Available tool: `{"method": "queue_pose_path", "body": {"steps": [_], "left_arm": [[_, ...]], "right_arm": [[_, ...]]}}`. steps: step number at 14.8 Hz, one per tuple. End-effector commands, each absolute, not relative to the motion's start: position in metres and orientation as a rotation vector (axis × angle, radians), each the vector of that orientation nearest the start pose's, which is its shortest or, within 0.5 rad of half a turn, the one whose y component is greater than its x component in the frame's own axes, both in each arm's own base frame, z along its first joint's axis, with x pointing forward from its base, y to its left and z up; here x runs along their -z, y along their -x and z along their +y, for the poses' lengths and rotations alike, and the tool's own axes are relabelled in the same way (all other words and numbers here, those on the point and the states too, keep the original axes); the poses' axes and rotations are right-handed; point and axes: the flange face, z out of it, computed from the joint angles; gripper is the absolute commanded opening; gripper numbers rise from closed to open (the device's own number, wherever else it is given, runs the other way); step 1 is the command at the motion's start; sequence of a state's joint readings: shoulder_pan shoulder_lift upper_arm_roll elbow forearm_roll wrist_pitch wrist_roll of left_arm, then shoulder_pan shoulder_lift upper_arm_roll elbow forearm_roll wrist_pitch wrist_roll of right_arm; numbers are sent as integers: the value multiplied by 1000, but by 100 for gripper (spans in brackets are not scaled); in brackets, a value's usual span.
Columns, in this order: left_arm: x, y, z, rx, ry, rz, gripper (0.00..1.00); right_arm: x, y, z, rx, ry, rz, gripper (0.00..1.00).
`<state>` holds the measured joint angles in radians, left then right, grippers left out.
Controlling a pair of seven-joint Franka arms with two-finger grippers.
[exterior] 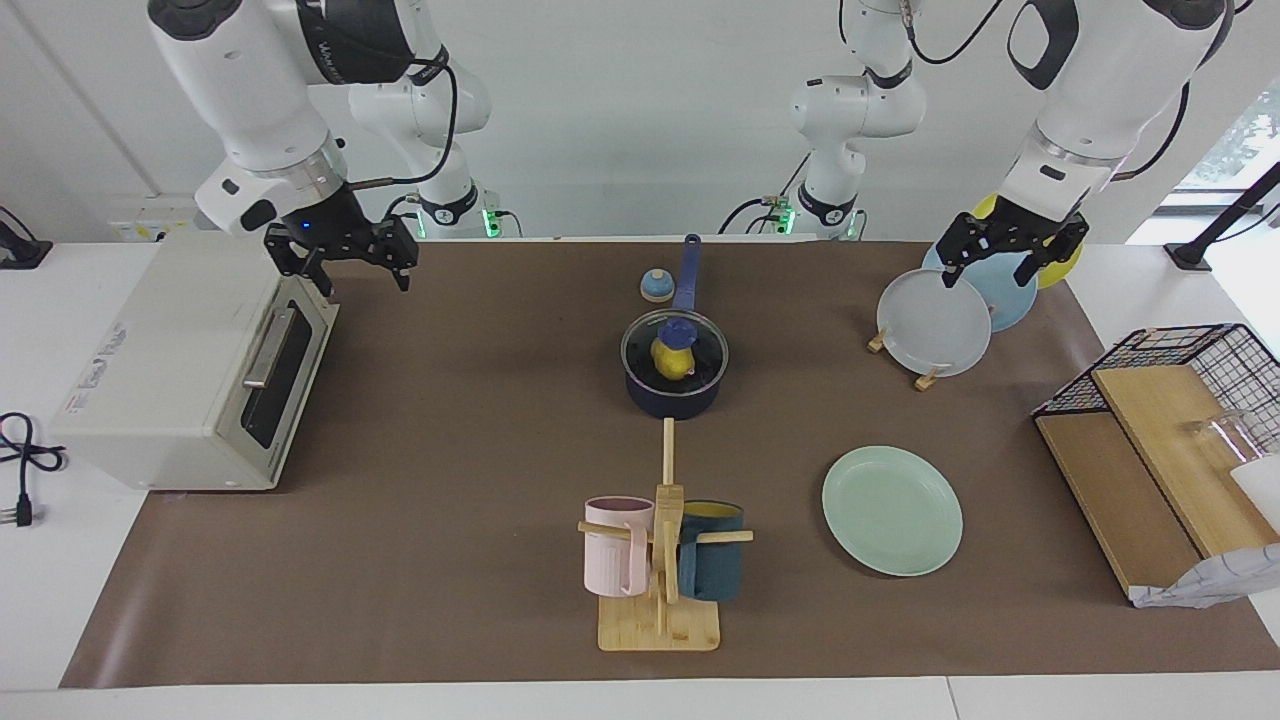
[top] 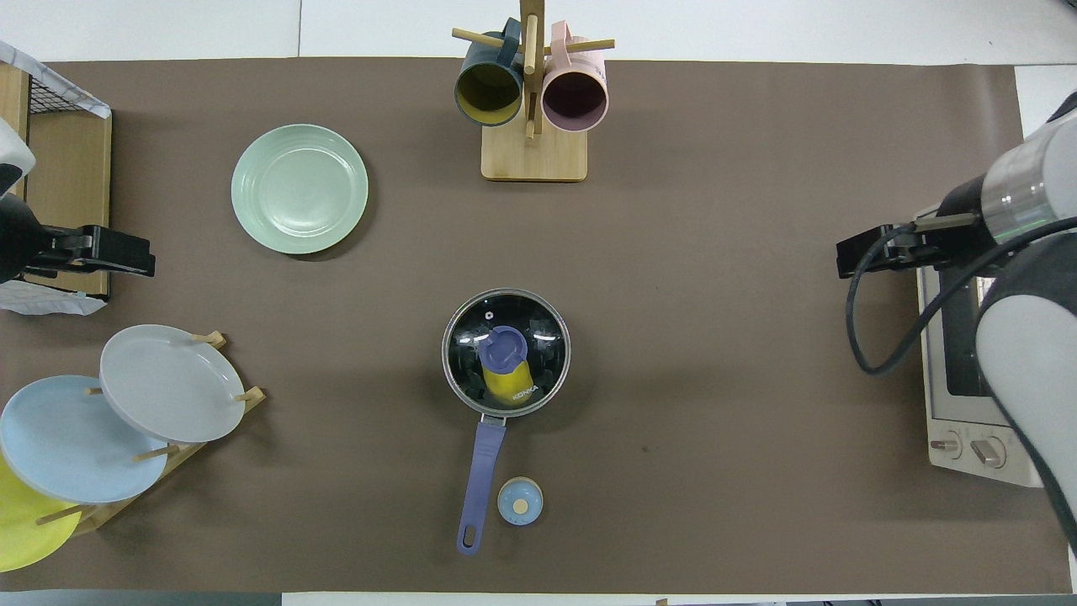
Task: Transfer potato from pot to plate
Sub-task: 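Reach the right gripper over the glass lid on the saucepan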
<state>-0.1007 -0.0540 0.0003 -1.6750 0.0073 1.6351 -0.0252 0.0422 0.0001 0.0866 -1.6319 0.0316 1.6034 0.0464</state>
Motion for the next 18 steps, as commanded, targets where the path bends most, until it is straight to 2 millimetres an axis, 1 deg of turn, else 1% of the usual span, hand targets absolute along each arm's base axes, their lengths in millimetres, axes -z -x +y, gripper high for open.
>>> {"method": "queue_pose_path", "body": {"steps": [1, 2, 4, 5, 7, 8, 9, 10, 11, 12, 13, 14, 15, 16, 17, 18], "left_arm": [[-616, -536, -53, 31, 3143, 99, 100], [-616, -536, -53, 29, 3143, 99, 100], [-616, -536, -53, 29, 3143, 99, 100], [-616, -536, -53, 31, 3143, 99, 100], [-616, -536, -53, 29, 3143, 99, 100], [-616, -536, -53, 29, 3143, 99, 100], [-616, -536, -53, 31, 3143, 99, 100], [-616, -536, -53, 29, 3143, 99, 100], [-616, -536, -53, 29, 3143, 99, 100], [-616, -536, -53, 31, 3143, 99, 100], [-616, -536, -53, 29, 3143, 99, 100], [-616, -536, -53, 29, 3143, 99, 100], [-616, -536, -53, 29, 3143, 99, 100], [-616, -536, -53, 29, 3143, 99, 100], [-616, -536, -53, 29, 3143, 99, 100], [-616, -536, -53, 29, 3143, 99, 100]], "right_arm": [[-591, -549, 118, -49, 3089, -182, 100], [-591, -549, 137, -47, 3090, -164, 100], [-584, -549, 202, -55, 3095, -150, 100], [-579, -547, 239, -53, 3094, -146, 100], [-561, -540, 297, -42, 3091, -60, 100], [-551, -528, 335, -22, 3088, -91, 100], [-538, -514, 367, -25, 3093, -129, 100], [-527, -508, 390, 18, 3101, -126, 100], [-521, -509, 399, 83, 3086, -113, 100], [-513, -511, 400, 100, 3077, -111, 100], [-511, -510, 404, 114, 3068, -119, 100], [-501, -505, 417, 121, 3069, -155, 100], [-488, -501, 425, 126, 3086, -190, 100], [-476, -503, 425, 133, 3100, -204, 100], [-467, -500, 430, 139, 3098, -216, 100], [-457, -497, 429, 135, 3116, -230, 100]]}}
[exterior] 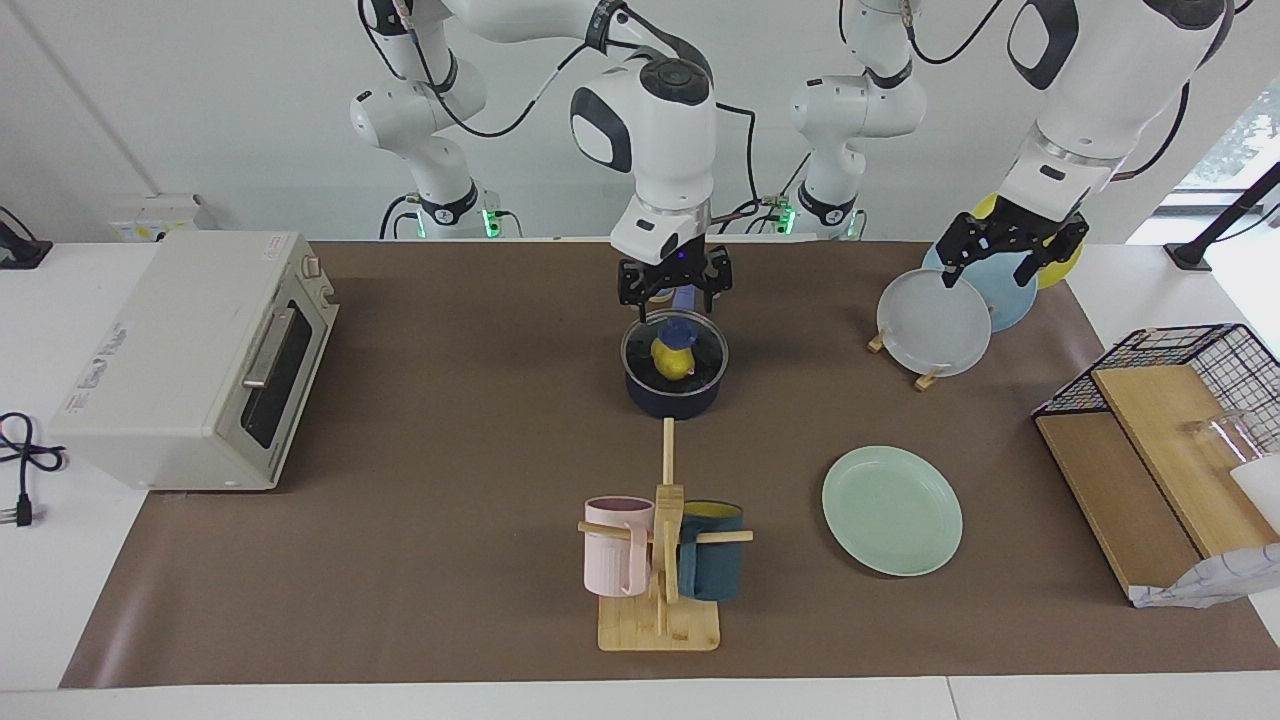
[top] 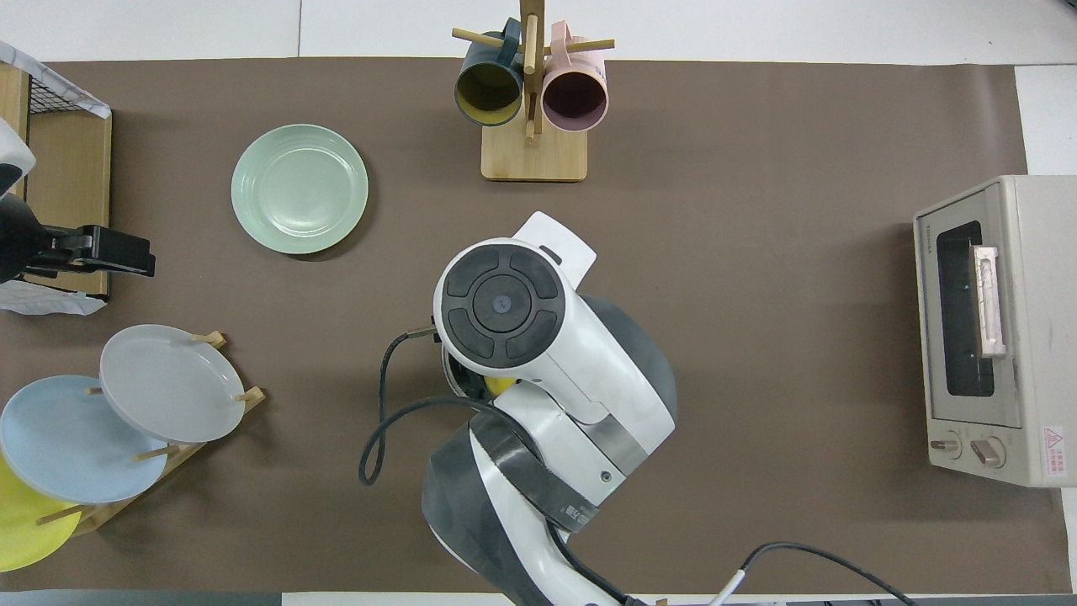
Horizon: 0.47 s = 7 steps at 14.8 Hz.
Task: Transfer potato from pot to plate
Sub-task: 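Grasp the lid knob with the right gripper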
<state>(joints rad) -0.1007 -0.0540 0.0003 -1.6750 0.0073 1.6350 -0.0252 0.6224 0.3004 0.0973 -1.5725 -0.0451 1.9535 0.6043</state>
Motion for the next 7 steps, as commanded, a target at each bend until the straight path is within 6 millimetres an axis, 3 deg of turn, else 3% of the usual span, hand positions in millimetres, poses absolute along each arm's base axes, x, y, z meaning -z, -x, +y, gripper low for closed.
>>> {"method": "queue_pose_path", "body": {"steps": [1, 4, 7], "left_arm": [[-616, -536, -53, 31, 3143, 99, 100], [-616, -536, -53, 29, 3143, 99, 100], [-616, -536, -53, 29, 3143, 99, 100]], "right_arm": [[-453, -497, 428, 153, 3126, -246, 100], [-443, -490, 425, 160, 3127, -257, 100], [-426, -467, 434, 182, 3107, -297, 100]]}}
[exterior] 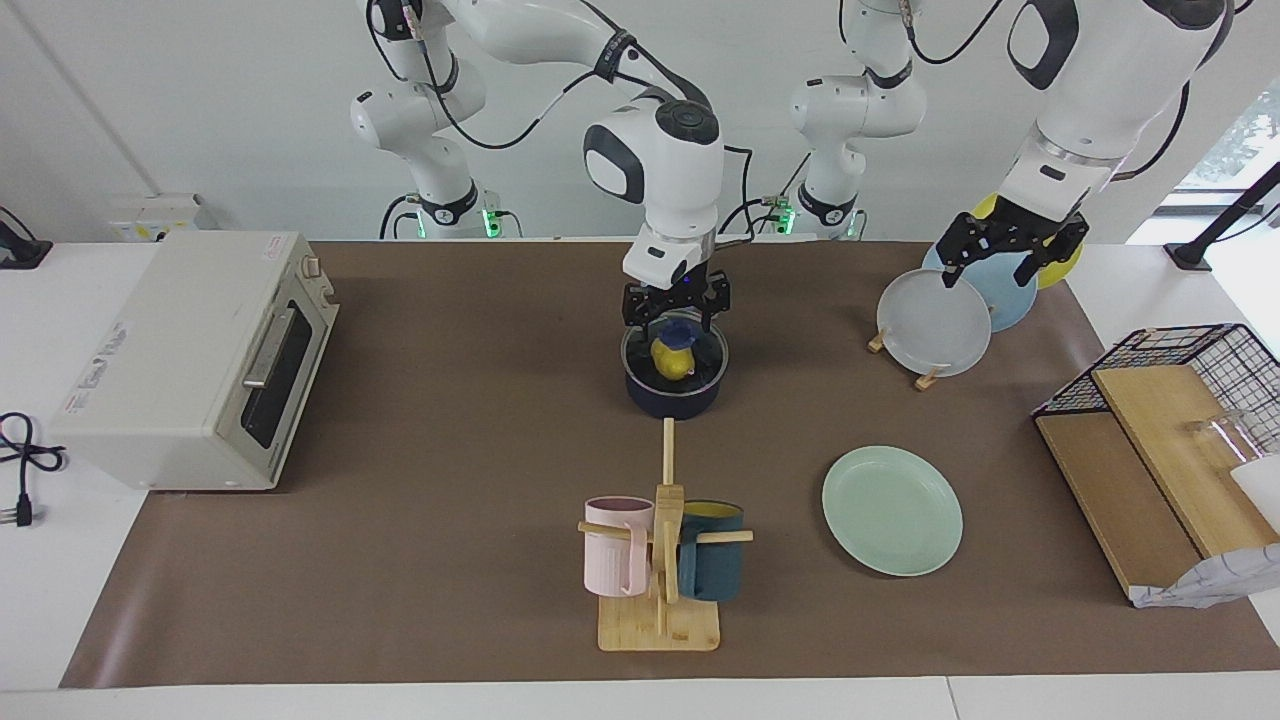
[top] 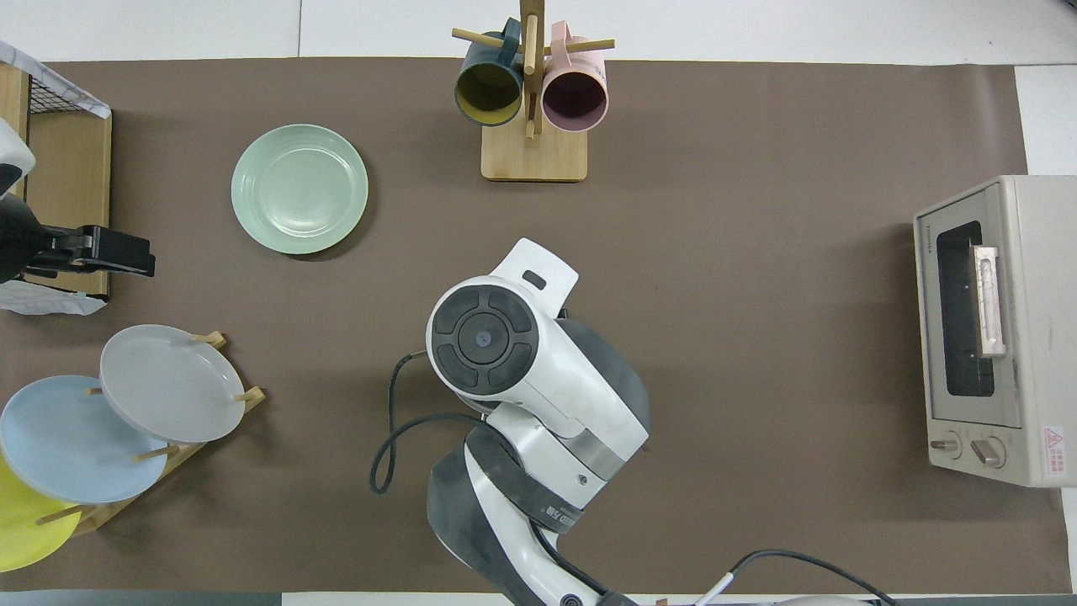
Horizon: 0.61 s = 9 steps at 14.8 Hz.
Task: Transfer potato from pot to plate
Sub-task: 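Grasp the lid knob with the right gripper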
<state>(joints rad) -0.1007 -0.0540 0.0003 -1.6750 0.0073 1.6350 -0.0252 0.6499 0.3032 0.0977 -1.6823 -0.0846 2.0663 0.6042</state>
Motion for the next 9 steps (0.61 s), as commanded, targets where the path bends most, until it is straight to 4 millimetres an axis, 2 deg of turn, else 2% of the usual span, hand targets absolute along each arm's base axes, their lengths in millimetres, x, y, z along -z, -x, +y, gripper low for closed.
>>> {"method": "queue_pose_path", "body": {"steps": [1, 9], "left_arm": [[-616, -536, -53, 29, 3143, 99, 100], [-616, -536, -53, 29, 3143, 99, 100]], "right_arm": [[-423, -464, 433, 187, 3103, -301, 100], [-410, -459, 428, 204, 3096, -329, 100]]}}
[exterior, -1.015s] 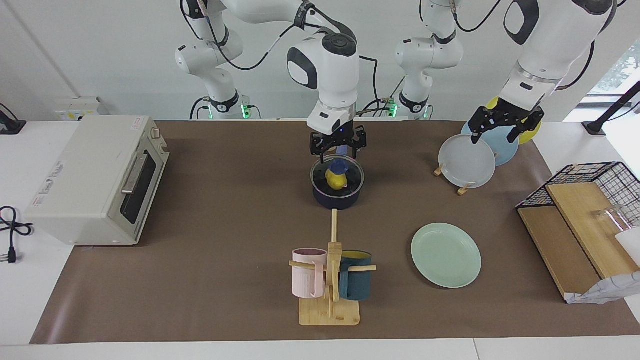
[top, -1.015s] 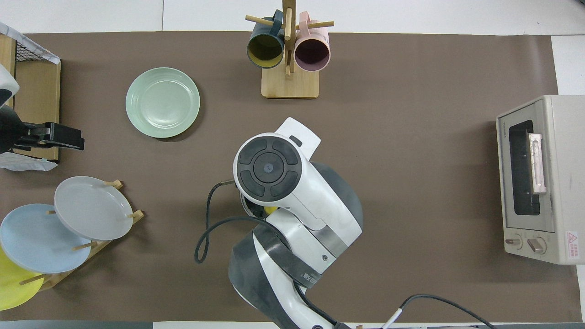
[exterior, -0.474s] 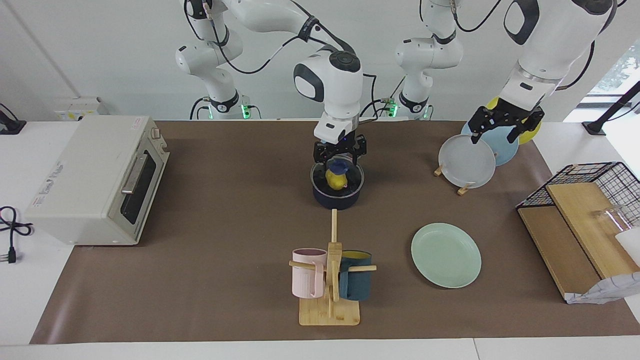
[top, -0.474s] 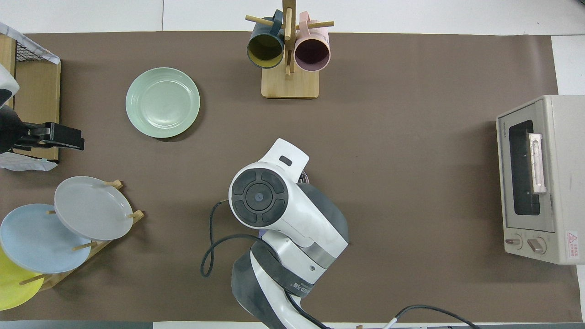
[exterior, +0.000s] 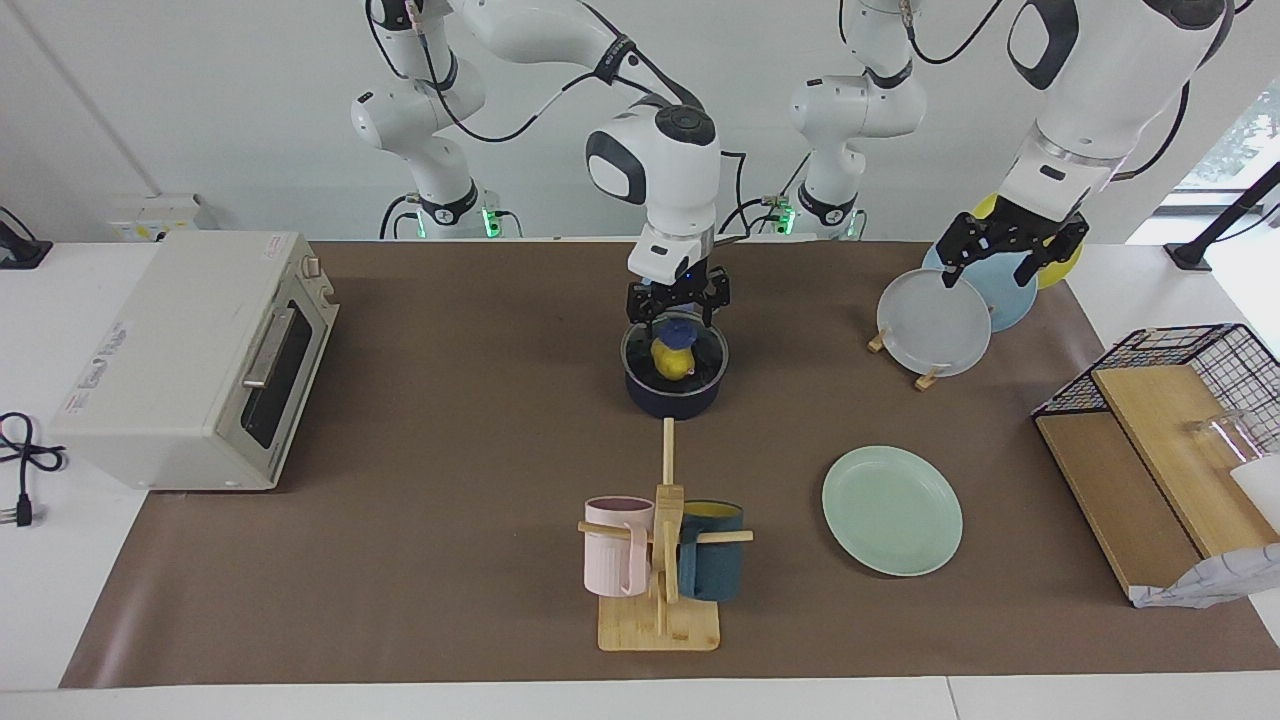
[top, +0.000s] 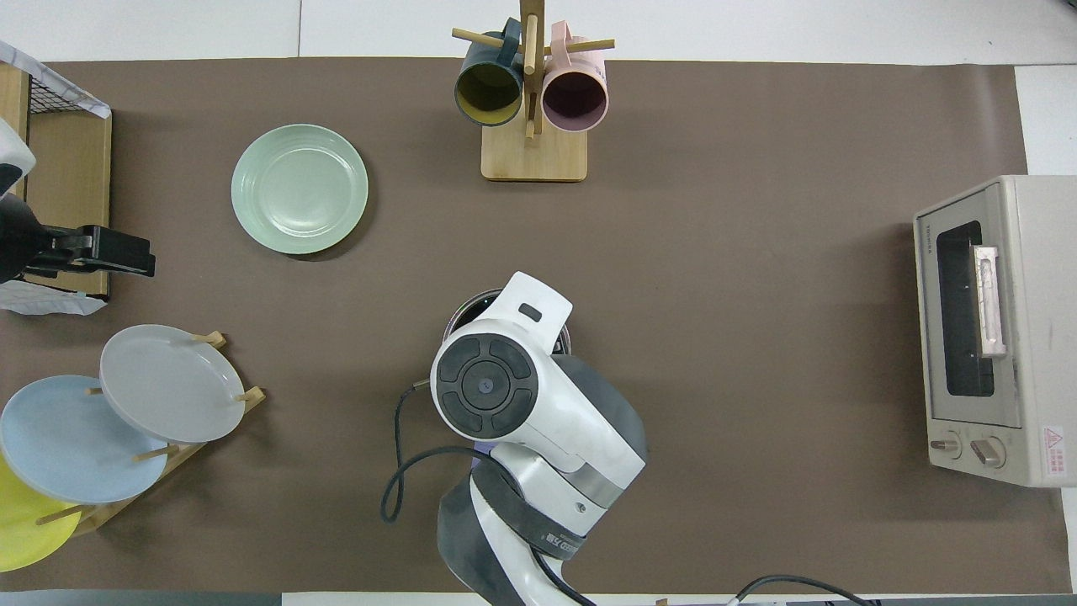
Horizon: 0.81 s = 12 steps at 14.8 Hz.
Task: Transfer potato from pot to plate
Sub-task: 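Grasp the lid knob with the right gripper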
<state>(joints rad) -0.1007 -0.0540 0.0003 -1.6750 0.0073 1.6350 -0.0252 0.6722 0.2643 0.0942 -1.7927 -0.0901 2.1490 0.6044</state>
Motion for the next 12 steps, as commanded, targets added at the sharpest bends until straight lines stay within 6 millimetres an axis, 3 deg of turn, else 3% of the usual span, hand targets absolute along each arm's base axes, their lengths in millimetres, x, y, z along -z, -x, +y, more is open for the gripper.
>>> {"method": "queue_pose_path", "body": {"steps": [1, 7, 12], "left_arm": [[-616, -536, -53, 31, 3143, 99, 100], [-616, -536, -53, 29, 3143, 99, 100], [-616, -536, -53, 29, 3143, 99, 100]], "right_arm": [[-409, -457, 427, 218, 3088, -331, 100], [-407, -458, 425, 239, 3080, -367, 91], [-406, -460, 423, 238, 3081, -387, 58]]}}
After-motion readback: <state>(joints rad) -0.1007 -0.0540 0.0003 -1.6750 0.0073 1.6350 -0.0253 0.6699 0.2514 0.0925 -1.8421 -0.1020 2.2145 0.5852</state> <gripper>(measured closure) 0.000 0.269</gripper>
